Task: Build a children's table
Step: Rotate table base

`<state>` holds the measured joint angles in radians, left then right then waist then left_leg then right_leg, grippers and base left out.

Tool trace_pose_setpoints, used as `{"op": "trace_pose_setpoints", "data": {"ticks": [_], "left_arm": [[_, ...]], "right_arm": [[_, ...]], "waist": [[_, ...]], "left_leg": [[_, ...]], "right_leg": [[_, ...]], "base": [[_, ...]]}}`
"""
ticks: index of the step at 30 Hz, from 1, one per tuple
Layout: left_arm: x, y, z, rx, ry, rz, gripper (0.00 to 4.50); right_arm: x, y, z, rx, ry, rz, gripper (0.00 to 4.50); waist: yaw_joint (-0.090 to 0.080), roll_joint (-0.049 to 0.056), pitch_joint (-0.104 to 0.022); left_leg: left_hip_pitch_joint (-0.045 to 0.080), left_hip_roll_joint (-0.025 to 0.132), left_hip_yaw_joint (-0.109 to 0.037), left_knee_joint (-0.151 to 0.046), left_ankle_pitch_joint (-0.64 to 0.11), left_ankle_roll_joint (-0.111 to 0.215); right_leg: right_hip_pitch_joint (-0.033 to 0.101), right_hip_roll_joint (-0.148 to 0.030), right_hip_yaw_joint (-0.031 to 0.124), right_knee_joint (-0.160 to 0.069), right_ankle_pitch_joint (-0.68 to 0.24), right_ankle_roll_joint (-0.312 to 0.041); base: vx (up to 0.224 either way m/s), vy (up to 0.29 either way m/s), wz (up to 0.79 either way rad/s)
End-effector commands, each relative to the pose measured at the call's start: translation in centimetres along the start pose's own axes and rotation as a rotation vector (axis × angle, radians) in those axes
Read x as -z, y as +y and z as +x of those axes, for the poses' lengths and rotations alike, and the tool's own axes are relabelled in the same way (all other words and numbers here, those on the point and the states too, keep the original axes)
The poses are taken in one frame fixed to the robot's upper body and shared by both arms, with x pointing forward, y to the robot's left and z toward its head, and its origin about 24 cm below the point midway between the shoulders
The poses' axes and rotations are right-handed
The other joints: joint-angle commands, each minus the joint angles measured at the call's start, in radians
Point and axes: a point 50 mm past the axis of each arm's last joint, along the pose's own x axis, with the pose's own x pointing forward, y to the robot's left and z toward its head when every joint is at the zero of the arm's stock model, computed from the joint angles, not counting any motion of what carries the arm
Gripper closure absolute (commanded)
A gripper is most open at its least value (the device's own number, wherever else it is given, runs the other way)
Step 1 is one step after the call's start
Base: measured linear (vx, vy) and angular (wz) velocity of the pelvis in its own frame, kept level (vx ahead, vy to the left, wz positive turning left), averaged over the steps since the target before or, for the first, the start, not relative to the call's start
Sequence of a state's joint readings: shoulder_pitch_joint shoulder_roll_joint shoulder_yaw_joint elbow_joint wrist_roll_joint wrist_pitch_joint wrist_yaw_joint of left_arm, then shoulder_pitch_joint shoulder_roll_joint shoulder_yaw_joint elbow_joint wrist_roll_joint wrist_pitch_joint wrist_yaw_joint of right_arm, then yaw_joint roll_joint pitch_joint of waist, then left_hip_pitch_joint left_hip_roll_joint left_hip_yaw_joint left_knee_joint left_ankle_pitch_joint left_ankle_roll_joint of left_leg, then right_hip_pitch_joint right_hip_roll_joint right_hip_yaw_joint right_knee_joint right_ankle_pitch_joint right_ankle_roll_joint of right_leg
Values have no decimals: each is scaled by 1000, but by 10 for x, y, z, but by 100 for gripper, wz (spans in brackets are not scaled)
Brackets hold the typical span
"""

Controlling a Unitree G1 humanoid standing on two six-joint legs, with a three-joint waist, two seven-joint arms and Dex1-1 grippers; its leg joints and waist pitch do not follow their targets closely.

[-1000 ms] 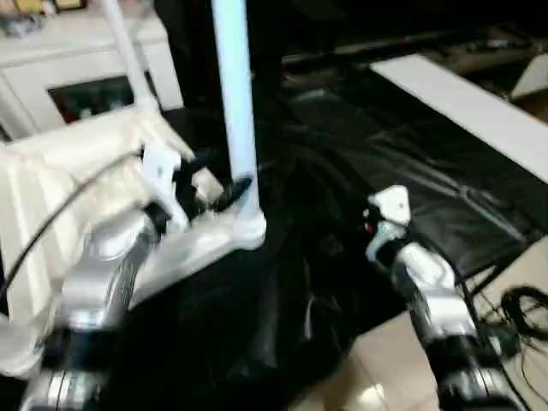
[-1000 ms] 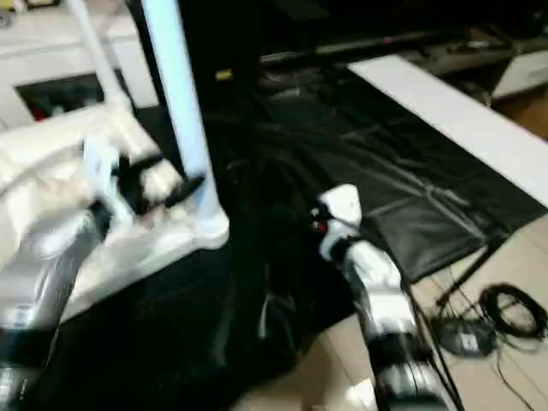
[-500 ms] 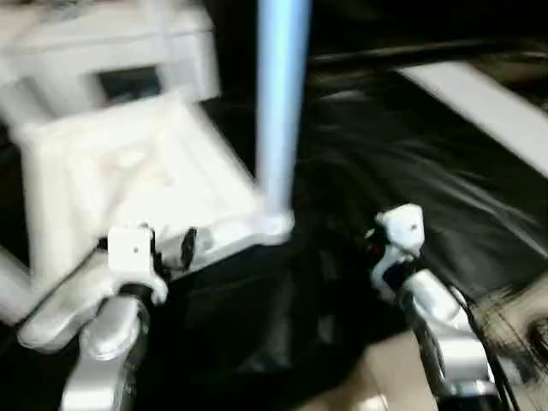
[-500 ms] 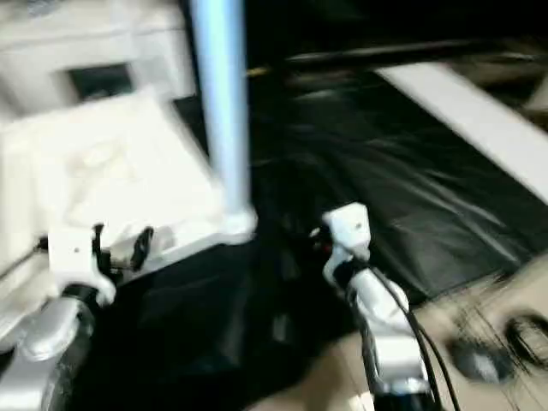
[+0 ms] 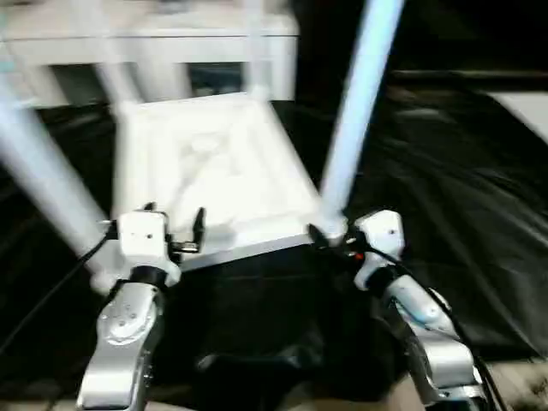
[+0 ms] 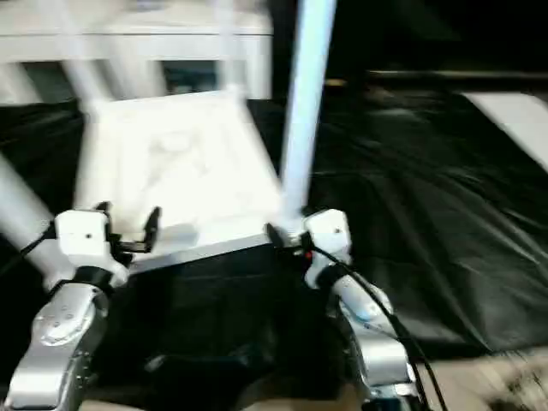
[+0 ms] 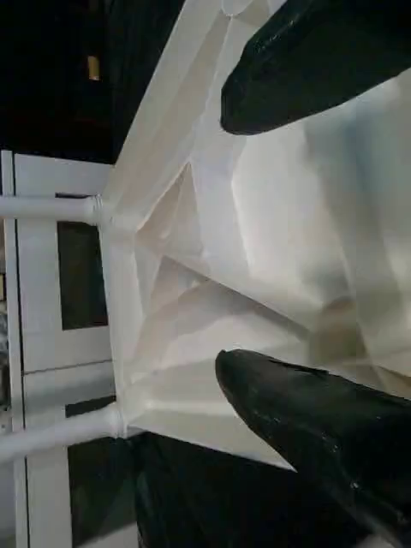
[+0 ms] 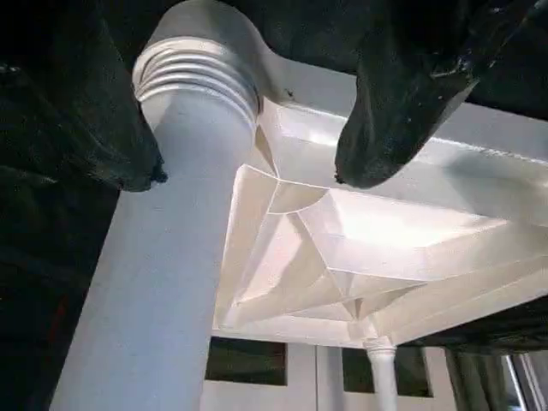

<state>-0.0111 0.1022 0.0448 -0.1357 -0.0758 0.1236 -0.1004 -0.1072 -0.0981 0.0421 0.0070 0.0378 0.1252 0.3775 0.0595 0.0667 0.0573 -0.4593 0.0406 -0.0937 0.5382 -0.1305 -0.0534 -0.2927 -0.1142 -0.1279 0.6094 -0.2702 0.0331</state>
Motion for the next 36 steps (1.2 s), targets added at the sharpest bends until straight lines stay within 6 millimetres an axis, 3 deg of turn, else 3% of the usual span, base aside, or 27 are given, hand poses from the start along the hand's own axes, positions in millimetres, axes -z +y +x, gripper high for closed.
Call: {"op": "trace_pose_setpoints", "data": {"ticks": [1,3,6,7,8,9,10,11,12,13,14,15,16,17,18,19,20,21,22,25,29,30,31,32,33,35,36], "left_arm": [[1,-4,0,24,-10,-15,4],[4,-10,-4,35,-20,-15,4],[6,-12,-7,34,-10,-5,4],[6,-12,-7,33,-10,1,4],[6,-12,-7,34,-11,0,4],[6,-12,-6,34,-10,-2,4],[6,-12,-6,33,-9,-5,4],[5,-12,-6,34,-14,-10,4],[7,-12,-5,35,6,-25,4],[8,-12,-4,34,20,-32,4],[7,-12,-3,38,14,-32,4],[6,-12,-3,43,7,-28,4],[6,-12,-2,49,6,-21,4],[5,-12,-1,57,5,-17,4],[4,-12,0,65,7,-12,4],[4,-12,1,69,6,-3,4],[4,-11,2,57,6,-8,4],[4,-10,2,51,9,-13,4],[4,-10,2,46,15,-11,4],[5,-10,3,49,25,-7,4],[3,-16,5,121,-2,-31,4],[2,-17,5,130,-4,-34,4],[2,-18,5,146,-9,-41,4],[1,-19,6,152,-14,-40,4],[1,-20,6,158,-14,-46,4],[0,-22,6,166,-13,-53,4],[0,-23,5,172,-10,-57,4]], "right_arm": [[-2,1,-1,-5,-4,7,76],[-2,-5,-7,-35,3,-19,76],[-1,-7,-9,-51,9,-28,76],[0,-7,-10,-41,13,-21,76],[2,-10,-10,-3,14,7,76],[2,-10,-10,4,13,12,76],[3,-11,-10,19,13,23,76],[3,-14,-10,58,10,47,76],[3,-17,-11,88,5,59,76],[2,-18,-11,108,3,67,76],[1,-20,-12,129,-8,82,76],[-1,-21,-14,146,-20,101,76],[-2,-22,-16,156,-26,120,76],[-3,-23,-17,166,-33,133,76],[-4,-24,-19,177,-41,144,76],[-4,-25,-21,185,-44,151,76],[-3,-27,-23,193,-28,149,76],[-2,-28,-23,195,-21,142,76],[-2,-30,-23,203,-16,117,76],[-3,-33,-22,223,-13,81,76],[-7,-38,-13,276,9,94,76],[-8,-38,-13,276,6,100,76],[-10,-38,-12,274,-2,114,76],[-10,-39,-11,280,3,99,76],[-10,-39,-11,284,6,91,76],[-9,-41,-11,305,16,84,76],[-8,-41,-11,313,15,86,76]], "waist": [[2,-2,-51],[1,-20,-53],[-12,-1,-45],[-30,3,-51],[-51,11,-61],[-45,13,-40],[-27,17,-43],[-19,3,-48],[6,-1,-50],[19,-52,-51],[30,-71,-30],[33,-64,-12],[48,-81,-2],[61,-89,-21],[80,-87,-52],[77,-62,-73],[60,-47,-88],[52,-40,-82],[40,-49,-71],[48,-52,-58],[33,-38,-62],[31,-24,-66],[29,-38,-58],[33,-34,-62],[29,-39,-62],[15,-41,-35],[15,-55,-30]], "left_leg": [[0,-9,-18,-79,-415,-17],[-13,-15,-17,-70,-355,4],[2,-19,-54,-109,-412,-39],[48,-9,-115,-139,-465,-99],[125,76,-148,-126,-557,-157],[96,88,-165,-156,-653,-184],[75,84,-151,-208,-796,-218],[80,93,-149,-206,-813,-203],[57,76,-101,-200,-833,-166],[67,27,-21,-83,-731,-97],[75,14,103,250,-416,6],[3,40,116,259,-293,51],[-14,60,127,244,-184,26],[2,66,131,205,-185,22],[41,84,144,113,-190,56],[92,109,152,52,-120,87],[128,159,144,31,-73,131],[126,192,135,22,-59,147],[88,195,147,17,-73,149],[93,173,180,16,-191,49],[94,189,176,2,-173,1],[121,201,202,18,-183,-36],[124,189,220,16,-233,-100],[122,184,228,16,-242,-127],[164,179,255,27,-325,-167],[228,187,259,-3,-527,-128],[210,184,247,-21,-564,-95]], "right_leg": [[45,-48,34,-85,-351,-217],[58,-62,33,-94,-375,-207],[52,-15,24,-57,-443,-199],[39,38,33,-20,-364,-198],[3,59,77,6,-266,-203],[9,64,87,40,-235,-194],[17,93,98,87,-217,-179],[4,94,112,96,-214,-186],[-6,94,127,98,-232,-209],[-53,36,174,-49,-393,-303],[-97,-103,231,-192,-674,-471],[-31,-112,263,-168,-706,-406],[-22,-103,252,-138,-725,-199],[-8,-87,257,-118,-680,-138],[11,-38,257,-73,-406,-83],[1,10,219,-51,-78,-66],[-30,27,193,-16,136,-53],[-37,12,180,-11,189,-70],[-20,-8,176,-13,249,-81],[-23,-6,180,-41,87,-104],[-22,-8,172,-34,104,-136],[-48,15,198,-53,77,-106],[-53,37,203,-50,26,-90],[-52,42,204,-49,15,-79],[-81,91,214,-58,-77,-37],[-99,112,202,-73,-347,-43],[-73,88,191,-68,-367,-66]], "base": [[-24,-8,43],[-26,-11,41],[-3,-11,42],[24,-13,45],[15,-37,38],[-34,-79,14],[-34,-79,14],[-62,-148,16],[-91,-223,34],[-91,-223,34],[-117,-209,15],[-82,-154,-22],[-82,-154,-22],[-19,-151,-8],[-14,-126,33],[-14,-126,33],[-48,-93,34],[-41,-53,6],[-41,-53,6],[0,0,0],[0,0,0],[0,0,0],[0,0,0],[-20,48,-25],[-20,56,-38],[-6,59,-47],[40,68,-57]]}}
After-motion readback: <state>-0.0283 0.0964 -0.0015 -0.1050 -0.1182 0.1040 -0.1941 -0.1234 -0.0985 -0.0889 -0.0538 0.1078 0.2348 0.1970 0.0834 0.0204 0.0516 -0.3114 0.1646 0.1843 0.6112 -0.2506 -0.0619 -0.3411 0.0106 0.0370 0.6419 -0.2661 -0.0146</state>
